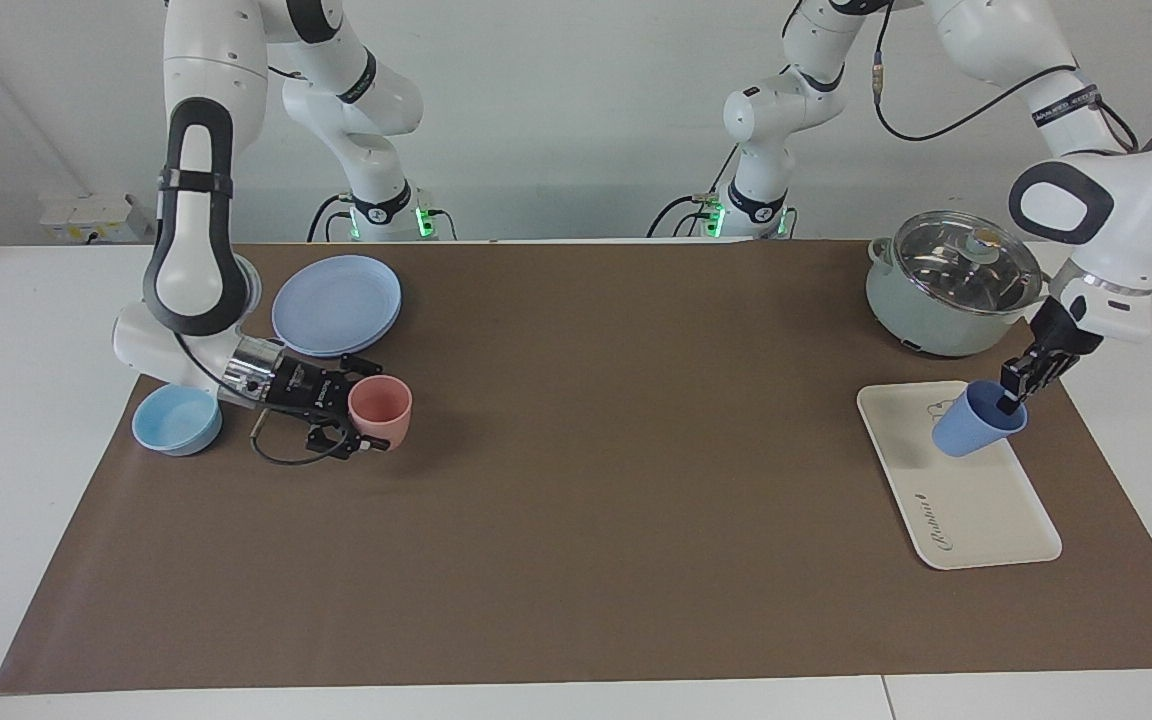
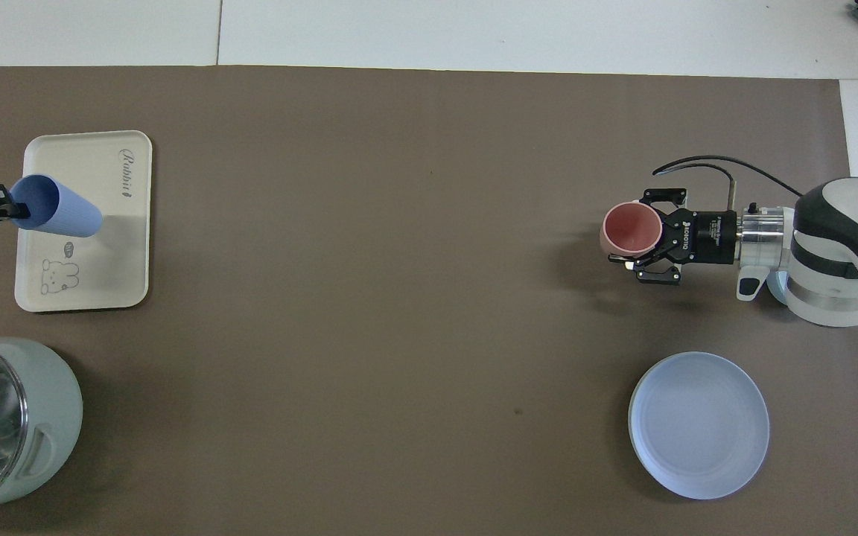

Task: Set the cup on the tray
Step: 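Carry the blue cup over the tray with the left gripper, then lower the blue cup onto the tray and open the left gripper, then set the pink cup on the table with the right gripper while the left gripper withdraws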

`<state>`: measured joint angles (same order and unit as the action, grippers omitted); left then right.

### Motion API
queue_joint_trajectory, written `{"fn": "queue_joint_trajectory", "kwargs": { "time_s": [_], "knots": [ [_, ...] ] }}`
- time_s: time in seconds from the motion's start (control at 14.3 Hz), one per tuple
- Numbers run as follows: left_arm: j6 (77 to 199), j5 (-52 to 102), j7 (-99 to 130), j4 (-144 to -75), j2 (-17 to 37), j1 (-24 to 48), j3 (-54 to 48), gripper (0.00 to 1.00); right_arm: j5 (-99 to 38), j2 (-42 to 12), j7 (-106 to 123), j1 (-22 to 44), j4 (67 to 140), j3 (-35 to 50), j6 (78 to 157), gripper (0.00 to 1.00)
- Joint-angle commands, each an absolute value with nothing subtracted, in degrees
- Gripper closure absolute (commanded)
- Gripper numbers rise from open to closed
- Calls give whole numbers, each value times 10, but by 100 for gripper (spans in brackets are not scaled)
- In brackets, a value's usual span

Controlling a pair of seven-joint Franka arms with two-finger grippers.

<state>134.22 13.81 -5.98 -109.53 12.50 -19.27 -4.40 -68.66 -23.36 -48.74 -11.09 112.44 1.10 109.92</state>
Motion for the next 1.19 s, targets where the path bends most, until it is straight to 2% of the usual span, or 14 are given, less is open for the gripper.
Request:
{"fn": "queue_joint_trajectory", "kwargs": {
  "time_s": [0.0,0.14,0.21,0.28,0.49,0.63,0.7,0.77,0.91,0.98,1.12],
  "knots": [
    [1382,145,-66,-1149,99,-204,-51,100,-695,-256,-444,-135,1104,18,1076,100],
    [1384,145,-68,-1150,99,-204,-51,100,-685,-276,-432,-144,1092,18,1072,100],
    [1385,145,-78,-1152,99,-200,-51,65,-686,-276,-432,-145,1092,18,1072,100],
    [1387,145,-80,-1151,99,-197,-51,1,-688,-277,-430,-144,1094,18,1074,100],
    [1371,144,-79,-1122,100,-196,-51,0,-693,-274,-413,-143,1102,18,1073,100],
    [1316,135,-78,-1089,80,-194,-54,0,-694,-270,-356,-139,1119,18,1073,100],
    [1264,119,-76,-1057,76,-192,-55,0,-696,-268,-332,-137,1126,18,1076,44],
    [1206,78,-76,-1018,71,-175,-56,0,-696,-268,-326,-135,1127,18,1081,28],
    [1138,33,-72,-989,50,-132,-56,0,-696,-267,-327,-138,1128,18,1079,18],
    [1113,25,-69,-993,33,-111,-56,0,-695,-264,-326,-135,1128,17,1083,0],
    [1050,11,-69,-997,8,-78,-58,0,-687,-259,-323,-141,1125,15,1085,0]
  ]
}}
